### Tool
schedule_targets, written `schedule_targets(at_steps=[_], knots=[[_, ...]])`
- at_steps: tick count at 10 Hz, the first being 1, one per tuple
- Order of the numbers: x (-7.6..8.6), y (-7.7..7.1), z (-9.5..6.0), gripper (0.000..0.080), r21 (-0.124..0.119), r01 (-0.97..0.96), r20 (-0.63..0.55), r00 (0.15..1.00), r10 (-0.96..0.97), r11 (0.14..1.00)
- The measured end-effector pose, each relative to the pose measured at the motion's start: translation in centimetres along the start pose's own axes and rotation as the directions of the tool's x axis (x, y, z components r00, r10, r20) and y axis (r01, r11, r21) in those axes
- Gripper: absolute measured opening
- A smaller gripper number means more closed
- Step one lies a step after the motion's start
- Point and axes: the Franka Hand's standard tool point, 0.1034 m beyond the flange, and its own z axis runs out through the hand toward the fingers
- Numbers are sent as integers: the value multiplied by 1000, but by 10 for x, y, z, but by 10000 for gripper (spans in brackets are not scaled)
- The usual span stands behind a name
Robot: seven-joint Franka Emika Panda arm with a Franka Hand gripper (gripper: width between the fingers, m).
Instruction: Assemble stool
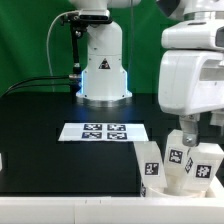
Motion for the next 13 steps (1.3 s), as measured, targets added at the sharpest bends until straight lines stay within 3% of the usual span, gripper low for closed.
schedule_targets(at_steps=[2, 3, 4, 5, 6, 8, 11, 12, 13], knots=[[-2, 2, 1, 649, -15, 93, 17, 996, -93, 996], [0, 0, 2, 649, -27, 252, 55, 967, -250, 967], [3, -4, 6, 649, -17, 365, 98, 927, -361, 931], [3, -8, 12, 649, 25, 425, 157, 892, -424, 905], [7, -10, 19, 649, 37, 494, 184, 851, -492, 868], [4, -13, 35, 649, 60, 518, 202, 831, -518, 853], [3, -12, 37, 649, 52, 485, 207, 850, -485, 873], [2, -12, 38, 523, 52, 483, 207, 851, -483, 874], [2, -12, 38, 523, 37, 417, 210, 885, -415, 908]])
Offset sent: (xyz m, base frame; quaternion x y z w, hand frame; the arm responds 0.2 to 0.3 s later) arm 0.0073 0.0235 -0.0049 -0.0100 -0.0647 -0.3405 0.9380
